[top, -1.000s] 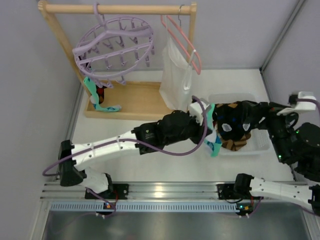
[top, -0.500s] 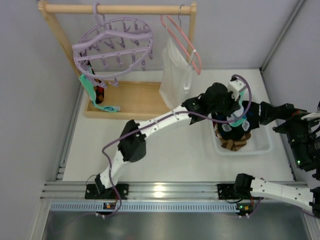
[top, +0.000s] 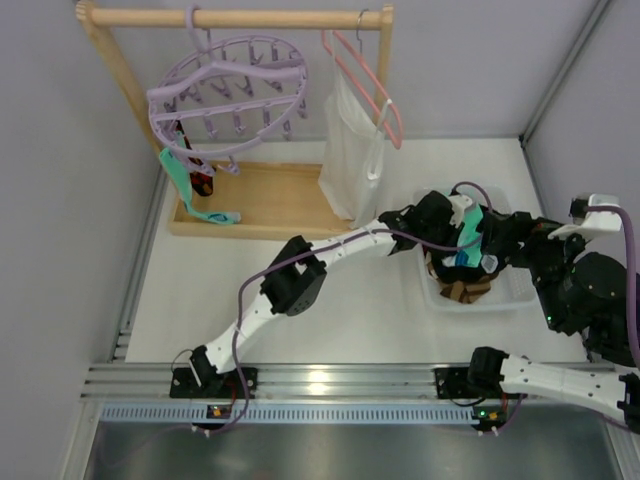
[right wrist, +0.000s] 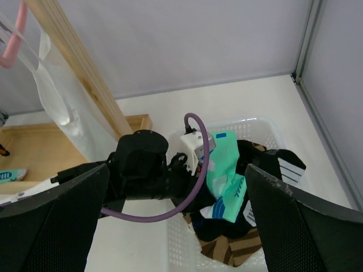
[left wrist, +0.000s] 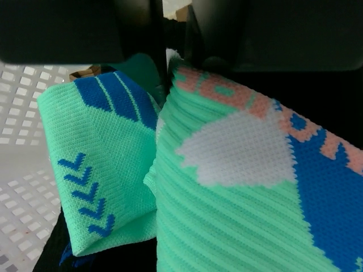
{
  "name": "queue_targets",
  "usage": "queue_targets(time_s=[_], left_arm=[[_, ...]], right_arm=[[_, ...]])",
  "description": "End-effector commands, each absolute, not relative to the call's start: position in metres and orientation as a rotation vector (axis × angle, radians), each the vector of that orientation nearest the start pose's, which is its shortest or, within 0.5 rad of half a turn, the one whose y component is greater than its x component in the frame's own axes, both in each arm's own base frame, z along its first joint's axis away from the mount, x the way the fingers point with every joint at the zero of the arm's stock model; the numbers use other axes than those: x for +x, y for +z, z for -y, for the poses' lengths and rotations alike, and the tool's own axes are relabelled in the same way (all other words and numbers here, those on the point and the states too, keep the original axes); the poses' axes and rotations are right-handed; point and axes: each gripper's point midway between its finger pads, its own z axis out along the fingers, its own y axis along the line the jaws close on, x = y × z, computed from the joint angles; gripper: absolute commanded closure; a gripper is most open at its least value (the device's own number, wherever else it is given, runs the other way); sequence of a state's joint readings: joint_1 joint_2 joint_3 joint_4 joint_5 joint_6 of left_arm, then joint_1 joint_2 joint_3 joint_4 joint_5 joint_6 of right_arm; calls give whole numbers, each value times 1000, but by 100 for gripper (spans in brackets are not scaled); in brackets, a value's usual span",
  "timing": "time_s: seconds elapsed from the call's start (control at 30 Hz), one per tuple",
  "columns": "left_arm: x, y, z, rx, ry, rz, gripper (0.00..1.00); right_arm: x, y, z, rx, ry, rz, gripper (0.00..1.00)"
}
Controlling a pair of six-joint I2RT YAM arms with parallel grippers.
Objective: Remove the socks clipped to the hanger
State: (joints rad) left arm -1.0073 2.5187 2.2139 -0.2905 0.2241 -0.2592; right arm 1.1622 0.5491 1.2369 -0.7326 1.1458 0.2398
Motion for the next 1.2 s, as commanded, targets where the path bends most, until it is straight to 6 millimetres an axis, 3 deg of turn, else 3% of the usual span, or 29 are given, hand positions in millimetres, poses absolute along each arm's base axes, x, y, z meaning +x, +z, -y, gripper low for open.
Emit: queue_targets(time_s=[0.0,0.17,0.3,0.37,0.4,0.43,0.47,0.5,0.53,0.6,0.63,0.67,0.7,0.73,0.77,0.8,0.87,0.9,0.93,0.97,1.0,1.07,1.1,1.17], left_arm=[[313,173,589,925,-1021,-1974,77],[309,228,586,895,-1055,-1884,52],[312,248,571,844,-1000,-1888,32],[318,244,557,799,-921,-1919,22],[317,262,548,776,-909,-1898,20],[315,245,537,776,-863,-1941,12],[315,247,530,763,-840,-1944,2],[311,261,521,757,-840,-1926,2],[308,250,514,763,-820,-1953,1],[302,249,504,755,-813,-1971,1],[300,268,491,714,-801,-1949,1],[295,245,477,701,-753,-2008,1],[301,245,461,617,-676,-2018,2],[298,263,440,564,-636,-1990,1],[288,237,424,569,-554,-2034,1],[291,249,395,465,-469,-2007,1],[290,241,358,357,-373,-2014,1],[282,205,329,319,-274,-2069,1],[280,220,303,229,-248,-2025,1],[278,211,284,193,-212,-2033,1],[270,185,262,162,-165,-2067,1],[264,190,224,43,-142,-2032,1],[255,171,205,33,-98,-2052,1],[249,177,181,-36,-88,-2012,2]], right_arm=[[184,408,-37,169,205,-1579,0],[185,408,-39,172,205,-1581,0],[186,405,-41,170,194,-1587,0],[186,405,-40,173,194,-1587,1],[187,405,-41,176,194,-1588,0],[186,406,-41,177,199,-1585,1],[187,406,-42,175,197,-1586,1],[188,406,-43,173,194,-1587,1],[188,406,-44,174,193,-1586,1],[190,406,-48,171,190,-1589,1],[190,407,-51,163,202,-1588,0],[190,407,-54,162,210,-1589,1],[191,406,-58,152,214,-1593,1],[192,403,-62,140,215,-1598,1],[193,402,-68,128,232,-1599,0],[194,401,-76,109,245,-1598,1],[197,399,-86,82,265,-1594,1],[197,397,-92,67,275,-1596,1],[198,395,-100,48,292,-1597,1],[200,395,-108,30,304,-1596,1],[201,394,-113,21,306,-1597,1],[205,389,-131,-22,317,-1614,1],[207,388,-140,-38,333,-1616,0],[211,379,-164,-101,351,-1638,1]])
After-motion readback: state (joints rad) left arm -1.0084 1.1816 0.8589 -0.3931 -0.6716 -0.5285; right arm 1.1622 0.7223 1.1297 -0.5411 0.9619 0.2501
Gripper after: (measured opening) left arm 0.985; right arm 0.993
